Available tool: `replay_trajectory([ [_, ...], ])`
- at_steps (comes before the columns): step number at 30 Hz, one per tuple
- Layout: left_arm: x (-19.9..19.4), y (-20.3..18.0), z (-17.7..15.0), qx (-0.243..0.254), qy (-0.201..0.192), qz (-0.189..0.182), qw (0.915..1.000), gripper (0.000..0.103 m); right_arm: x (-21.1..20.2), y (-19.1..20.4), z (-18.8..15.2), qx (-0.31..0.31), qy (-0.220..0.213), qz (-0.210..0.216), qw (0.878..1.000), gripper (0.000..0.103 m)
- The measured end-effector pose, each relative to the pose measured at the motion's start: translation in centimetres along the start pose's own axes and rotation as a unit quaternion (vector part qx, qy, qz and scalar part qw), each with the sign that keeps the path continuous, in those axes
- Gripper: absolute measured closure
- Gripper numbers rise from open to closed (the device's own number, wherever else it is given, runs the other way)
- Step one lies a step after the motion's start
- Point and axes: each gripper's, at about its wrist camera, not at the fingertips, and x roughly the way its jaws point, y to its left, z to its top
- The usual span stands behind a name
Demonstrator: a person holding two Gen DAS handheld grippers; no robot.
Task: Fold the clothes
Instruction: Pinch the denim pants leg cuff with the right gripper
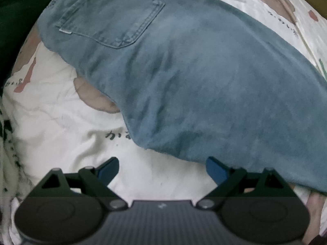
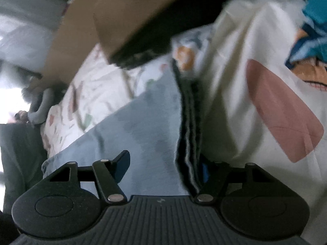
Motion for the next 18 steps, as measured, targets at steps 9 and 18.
replay_trajectory([
  [9, 0.2, 0.0, 0.1, 0.002, 0.005, 0.002, 1.0000, 0.009, 0.6, -5.0, 1.6, 0.095, 0.079, 0.032, 0.992, 0.084],
  [18, 0.1, -0.3, 0.2, 0.006, 0.006, -0.001, 1.0000, 0.009, 1.5, -4.9, 2.7, 0.081, 0.136, 0.071, 0.985, 0.089],
])
